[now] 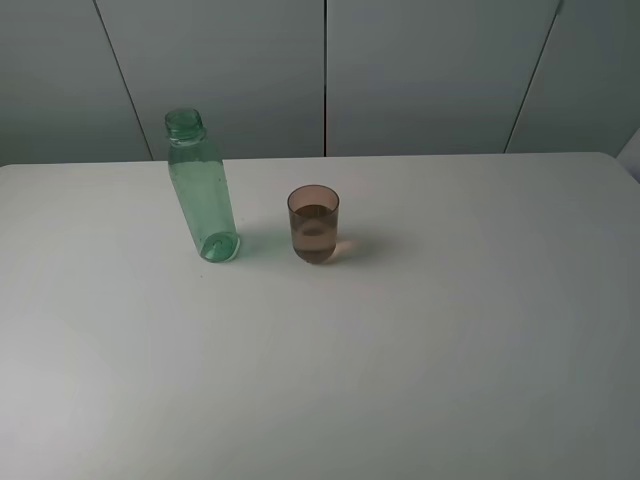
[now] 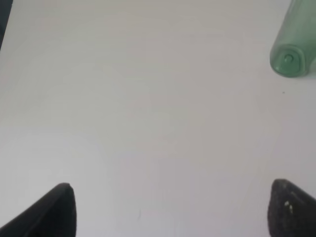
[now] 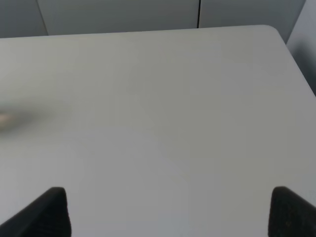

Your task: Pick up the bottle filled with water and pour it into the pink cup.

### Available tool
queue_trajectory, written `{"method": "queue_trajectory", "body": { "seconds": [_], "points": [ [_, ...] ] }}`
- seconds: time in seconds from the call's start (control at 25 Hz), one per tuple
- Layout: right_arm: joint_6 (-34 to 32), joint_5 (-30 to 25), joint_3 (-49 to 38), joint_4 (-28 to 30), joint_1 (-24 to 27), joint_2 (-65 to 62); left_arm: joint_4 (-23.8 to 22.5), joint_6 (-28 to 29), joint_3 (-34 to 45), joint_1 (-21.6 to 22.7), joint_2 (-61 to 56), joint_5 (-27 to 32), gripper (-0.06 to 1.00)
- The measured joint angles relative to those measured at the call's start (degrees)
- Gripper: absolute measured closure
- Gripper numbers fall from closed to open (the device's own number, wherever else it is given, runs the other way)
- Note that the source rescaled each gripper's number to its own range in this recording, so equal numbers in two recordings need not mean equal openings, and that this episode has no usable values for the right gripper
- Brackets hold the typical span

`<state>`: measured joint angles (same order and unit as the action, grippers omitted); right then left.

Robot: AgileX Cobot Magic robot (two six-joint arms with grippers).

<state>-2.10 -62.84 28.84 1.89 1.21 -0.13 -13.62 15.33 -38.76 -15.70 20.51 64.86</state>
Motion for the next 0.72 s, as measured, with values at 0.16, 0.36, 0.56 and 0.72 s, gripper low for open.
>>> {"method": "queue_trajectory", "body": {
  "seconds": [0.16,0.36,0.56,0.72],
  "points": [
    [0.0,0.0,0.0,0.0,0.0,0.0,2.53,-3.34,4.5,0.0,-8.53,-2.98,-0.06],
    [0.0,0.0,0.0,0.0,0.0,0.0,5.47,-4.97,7.71,0.0,-17.32,-6.57,-0.06],
    [0.0,0.0,0.0,0.0,0.0,0.0,5.6,-3.92,8.07,0.0,-20.14,-4.19,-0.06],
    [0.0,0.0,0.0,0.0,0.0,0.0,6.04,-3.7,9.2,0.0,-20.42,-2.48,-0.06]
  ]
}}
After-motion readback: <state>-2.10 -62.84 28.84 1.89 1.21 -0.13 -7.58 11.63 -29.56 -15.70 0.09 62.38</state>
